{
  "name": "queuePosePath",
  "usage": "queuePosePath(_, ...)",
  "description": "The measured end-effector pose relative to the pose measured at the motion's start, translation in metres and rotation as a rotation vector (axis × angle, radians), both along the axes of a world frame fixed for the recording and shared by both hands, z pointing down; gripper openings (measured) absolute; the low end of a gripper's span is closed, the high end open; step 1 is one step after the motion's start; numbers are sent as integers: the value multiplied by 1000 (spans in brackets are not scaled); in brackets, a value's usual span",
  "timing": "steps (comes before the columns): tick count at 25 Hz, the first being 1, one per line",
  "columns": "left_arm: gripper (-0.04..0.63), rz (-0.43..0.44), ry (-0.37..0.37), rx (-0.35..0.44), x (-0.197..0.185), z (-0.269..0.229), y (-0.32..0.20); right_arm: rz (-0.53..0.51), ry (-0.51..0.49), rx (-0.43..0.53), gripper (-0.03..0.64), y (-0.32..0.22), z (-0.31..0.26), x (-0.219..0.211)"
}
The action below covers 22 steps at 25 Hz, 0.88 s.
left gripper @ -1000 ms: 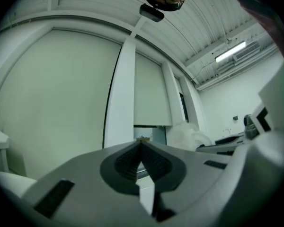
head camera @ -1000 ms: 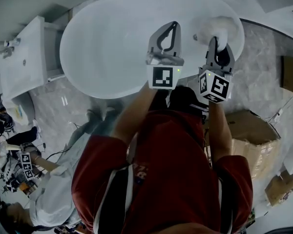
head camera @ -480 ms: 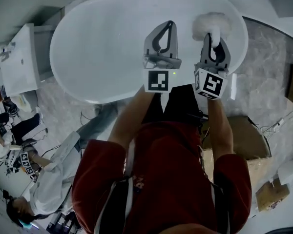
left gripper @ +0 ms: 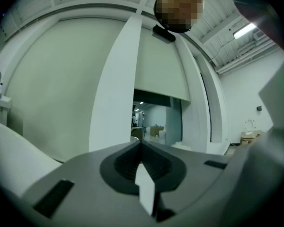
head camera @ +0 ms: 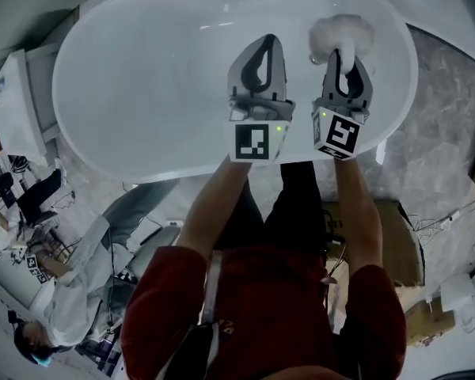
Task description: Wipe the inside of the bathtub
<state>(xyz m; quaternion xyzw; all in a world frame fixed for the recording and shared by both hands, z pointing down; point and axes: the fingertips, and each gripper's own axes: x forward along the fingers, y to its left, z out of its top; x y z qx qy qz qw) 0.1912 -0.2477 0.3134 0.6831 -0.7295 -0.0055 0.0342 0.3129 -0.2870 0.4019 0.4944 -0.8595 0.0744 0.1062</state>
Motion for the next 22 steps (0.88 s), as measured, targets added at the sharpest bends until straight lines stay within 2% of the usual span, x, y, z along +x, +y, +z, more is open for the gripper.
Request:
queuePosePath(4,15,-10,12,-55,-5,73,-11,24,14,-50,92,-17,77,-8)
queuePosePath(9,15,-36,27,-72,-27,161,-20,90,45,-111,92,-37,177,-16)
queuePosePath(14,15,-27,24,-99,-50,238,-24,175,78,-199,92,-52,277,-20)
queuePosePath(19,15,-26,46,-117,-78,305,-6,145,159,-202,92,-43,360,-51)
queuePosePath(22,15,-12,57,-126,-72,345,-1,114,190,-209,92,-39,410,-53)
